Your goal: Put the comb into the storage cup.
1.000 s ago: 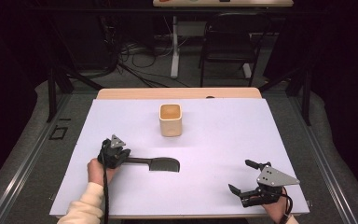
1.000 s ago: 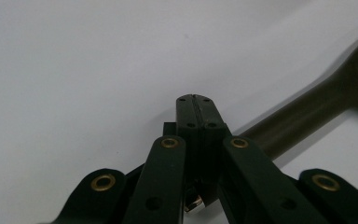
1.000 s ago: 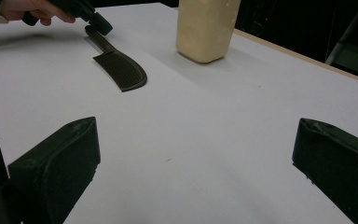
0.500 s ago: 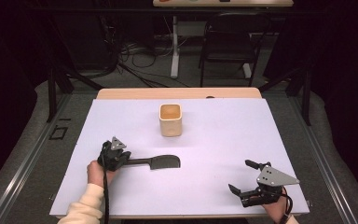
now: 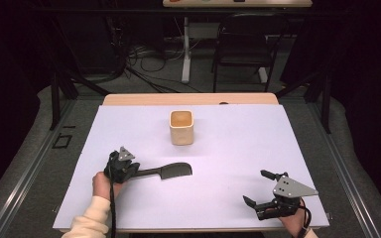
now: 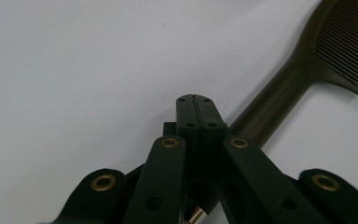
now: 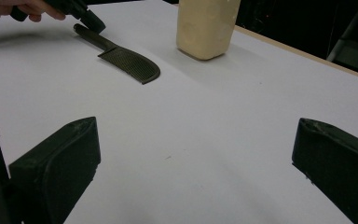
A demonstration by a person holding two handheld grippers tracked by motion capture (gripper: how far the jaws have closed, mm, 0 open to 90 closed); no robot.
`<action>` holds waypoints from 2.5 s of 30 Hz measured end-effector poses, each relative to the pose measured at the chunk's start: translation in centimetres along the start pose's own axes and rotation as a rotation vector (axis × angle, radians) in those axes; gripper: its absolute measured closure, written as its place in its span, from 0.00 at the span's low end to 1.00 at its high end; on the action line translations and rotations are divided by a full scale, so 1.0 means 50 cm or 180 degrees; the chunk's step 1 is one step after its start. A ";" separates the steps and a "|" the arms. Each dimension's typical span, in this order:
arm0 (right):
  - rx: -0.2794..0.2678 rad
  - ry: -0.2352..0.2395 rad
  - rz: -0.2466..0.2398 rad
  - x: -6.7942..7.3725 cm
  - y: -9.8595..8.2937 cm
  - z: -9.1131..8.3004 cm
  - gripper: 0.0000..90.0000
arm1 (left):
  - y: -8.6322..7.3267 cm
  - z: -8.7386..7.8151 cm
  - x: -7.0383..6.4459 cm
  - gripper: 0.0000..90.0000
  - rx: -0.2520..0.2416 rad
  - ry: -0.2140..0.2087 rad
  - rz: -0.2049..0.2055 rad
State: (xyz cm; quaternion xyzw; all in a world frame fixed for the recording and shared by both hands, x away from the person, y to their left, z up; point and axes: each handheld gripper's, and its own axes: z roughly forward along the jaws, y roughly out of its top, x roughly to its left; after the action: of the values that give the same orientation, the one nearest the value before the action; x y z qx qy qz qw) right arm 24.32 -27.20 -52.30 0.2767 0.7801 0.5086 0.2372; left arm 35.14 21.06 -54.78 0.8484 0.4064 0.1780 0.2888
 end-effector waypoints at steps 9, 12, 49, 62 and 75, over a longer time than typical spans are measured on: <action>0.0011 0.0003 0.0000 0.000 0.000 0.000 0.00 | -0.001 -0.005 -0.007 1.00 0.0027 -0.0048 0.0029; 0.0022 0.0005 0.0009 0.000 -0.001 0.001 0.00 | -0.001 -0.007 -0.010 1.00 0.0028 -0.0077 0.0019; 0.0045 0.0011 0.0012 -0.001 -0.002 0.002 0.01 | -0.004 -0.011 -0.029 0.99 0.0166 -0.0247 0.0040; 0.0044 0.0013 0.0010 -0.001 -0.002 0.002 0.01 | 0.004 -0.023 -0.030 0.70 0.0086 -0.0081 0.0045; 0.0041 0.0017 0.0003 -0.001 -0.002 0.003 0.01 | 0.016 -0.040 -0.034 0.29 0.0022 0.0030 0.0121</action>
State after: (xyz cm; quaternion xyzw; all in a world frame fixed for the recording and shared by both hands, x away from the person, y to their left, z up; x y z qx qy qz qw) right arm 24.44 -27.17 -52.44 0.2772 0.7839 0.5044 0.2331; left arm 33.52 20.01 -52.84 0.8561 0.3922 0.1861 0.2804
